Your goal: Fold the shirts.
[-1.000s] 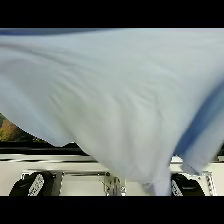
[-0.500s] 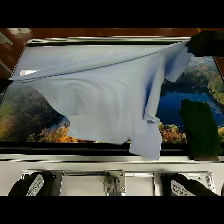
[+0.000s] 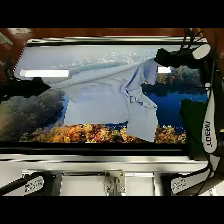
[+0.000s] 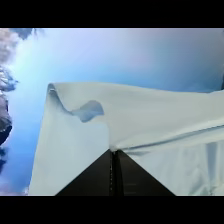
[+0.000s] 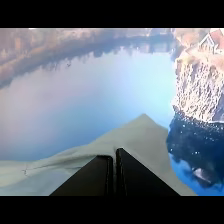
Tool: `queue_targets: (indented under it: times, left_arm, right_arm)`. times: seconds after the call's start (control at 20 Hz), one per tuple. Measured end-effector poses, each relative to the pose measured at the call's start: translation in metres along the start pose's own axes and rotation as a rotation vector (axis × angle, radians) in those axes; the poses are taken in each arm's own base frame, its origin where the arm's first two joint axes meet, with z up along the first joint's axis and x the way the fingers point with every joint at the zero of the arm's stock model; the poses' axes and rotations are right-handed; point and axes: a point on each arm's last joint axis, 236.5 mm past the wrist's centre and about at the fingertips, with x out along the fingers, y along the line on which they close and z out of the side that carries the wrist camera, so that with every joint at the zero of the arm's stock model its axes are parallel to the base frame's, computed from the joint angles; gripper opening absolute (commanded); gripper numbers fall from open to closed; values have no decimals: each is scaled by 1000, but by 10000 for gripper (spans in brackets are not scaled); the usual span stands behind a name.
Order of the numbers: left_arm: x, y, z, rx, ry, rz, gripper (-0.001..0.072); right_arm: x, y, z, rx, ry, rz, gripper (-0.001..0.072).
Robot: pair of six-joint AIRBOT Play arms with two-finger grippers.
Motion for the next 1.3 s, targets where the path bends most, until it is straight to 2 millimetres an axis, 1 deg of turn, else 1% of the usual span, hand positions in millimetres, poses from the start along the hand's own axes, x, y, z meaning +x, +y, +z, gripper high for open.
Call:
queue_targets:
  times: [0.1,0.15,0.2,0.25,0.3,0.35,0.4,0.5,0.55,0.65,0.7,0.75,0.8,0.85,0.9,0.95,1.0,1.1,1.2,1.3]
  left_arm:
    - [34,10,-13,-25,60,5,36]
    - [48,15,-21,-36,89,9,37]
    - [61,21,-27,-49,114,14,86]
    - [70,25,-33,-60,135,18,297]
    - [78,29,-38,-73,153,23,557]
    - [83,33,-42,-91,168,28,647]
    - [86,36,-43,-105,174,30,647]
    - [81,46,-39,-135,190,32,645]
    - [74,52,-36,-151,200,31,645]
    - [56,68,-36,-185,248,34,645]
    - [46,79,-44,-201,295,46,645]
    - [36,91,-57,-213,351,66,653]
    - [27,103,-75,-229,421,90,678]
    - [22,113,-95,-249,485,108,678]
    - [19,118,-113,-273,535,112,678]
    - [20,121,-131,-291,575,107,678]
    - [22,121,-146,-310,602,92,677]
    - [33,119,-164,-345,602,61,676]
    - [45,114,-171,-370,577,31,672]
    - [56,107,-172,-379,547,3,671]
  right_arm:
    - [25,-12,-22,56,68,3,67]
    - [35,-17,-34,75,107,3,67]
    - [44,-20,-45,89,142,0,94]
    - [52,-23,-57,101,180,-4,227]
    - [58,-24,-67,113,207,-5,484]
    - [63,-24,-74,119,230,-4,596]
    - [66,-23,-78,122,242,-4,596]
    - [64,-24,-84,127,265,-6,596]
    - [58,-26,-83,124,272,-12,595]
    - [37,-38,-82,100,297,-48,595]
    - [25,-49,-89,86,341,-79,595]
    - [13,-60,-96,81,387,-107,596]
    - [1,-72,-109,91,447,-130,596]
    - [-9,-81,-123,111,505,-145,595]
    - [-17,-90,-138,139,563,-152,595]
    - [-24,-94,-154,172,617,-148,596]
    - [-27,-95,-167,205,655,-131,595]
    - [-30,-94,-190,264,718,-100,596]
    - [-29,-94,-201,306,734,-78,595]
    - [-26,-91,-204,328,731,-60,595]
